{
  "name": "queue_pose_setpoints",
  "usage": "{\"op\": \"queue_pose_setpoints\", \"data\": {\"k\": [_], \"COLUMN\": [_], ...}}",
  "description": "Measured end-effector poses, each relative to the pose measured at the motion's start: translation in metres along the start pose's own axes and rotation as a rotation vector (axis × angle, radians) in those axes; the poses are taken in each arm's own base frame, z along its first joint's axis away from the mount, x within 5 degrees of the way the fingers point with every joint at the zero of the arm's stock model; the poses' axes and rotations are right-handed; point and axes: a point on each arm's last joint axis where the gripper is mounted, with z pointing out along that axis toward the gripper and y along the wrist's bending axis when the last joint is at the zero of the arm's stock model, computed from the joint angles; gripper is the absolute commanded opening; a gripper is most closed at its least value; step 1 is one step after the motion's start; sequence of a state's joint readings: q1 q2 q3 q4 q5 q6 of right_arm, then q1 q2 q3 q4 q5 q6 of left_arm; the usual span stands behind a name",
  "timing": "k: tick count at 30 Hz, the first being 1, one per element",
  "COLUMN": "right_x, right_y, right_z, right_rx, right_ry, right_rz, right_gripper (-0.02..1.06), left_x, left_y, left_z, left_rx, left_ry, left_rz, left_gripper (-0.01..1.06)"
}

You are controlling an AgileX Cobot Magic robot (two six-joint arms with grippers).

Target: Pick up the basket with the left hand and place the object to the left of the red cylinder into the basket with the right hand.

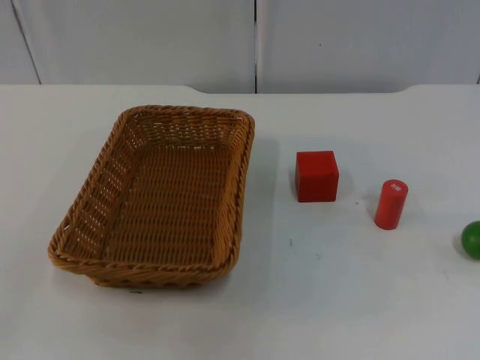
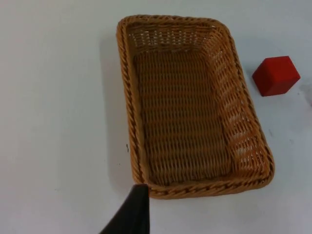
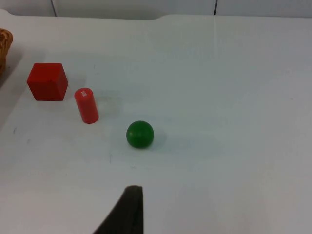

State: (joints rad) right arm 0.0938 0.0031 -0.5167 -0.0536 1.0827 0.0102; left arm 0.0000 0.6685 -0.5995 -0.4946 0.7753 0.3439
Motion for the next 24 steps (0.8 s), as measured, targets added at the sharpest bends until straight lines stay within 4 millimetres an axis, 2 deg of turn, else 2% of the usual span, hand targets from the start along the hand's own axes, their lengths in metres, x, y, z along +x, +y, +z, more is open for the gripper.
{"op": "queue_pose_setpoints", "data": {"k": [8, 20, 24], "right_x": [0.0, 0.0, 0.0], "right_y": [0.0, 0.0, 0.0], "right_z": [0.0, 0.0, 0.0], "right_rx": [0.0, 0.0, 0.0], "right_ry": [0.0, 0.0, 0.0], "right_rz": [0.0, 0.0, 0.0], "right_gripper": [1.05, 1.05, 1.05], "left_x": [-0.012, -0.068, -0.075], "left_y": [0.005, 0.014, 0.018], "left_z": [0.026, 0.055, 0.066], "left_rx": [0.042, 0.043, 0.042], "left_ry": [0.04, 0.059, 0.076], "left_rz": [0.004, 0.013, 0.012], "left_gripper": [1.05, 1.05, 1.05]}}
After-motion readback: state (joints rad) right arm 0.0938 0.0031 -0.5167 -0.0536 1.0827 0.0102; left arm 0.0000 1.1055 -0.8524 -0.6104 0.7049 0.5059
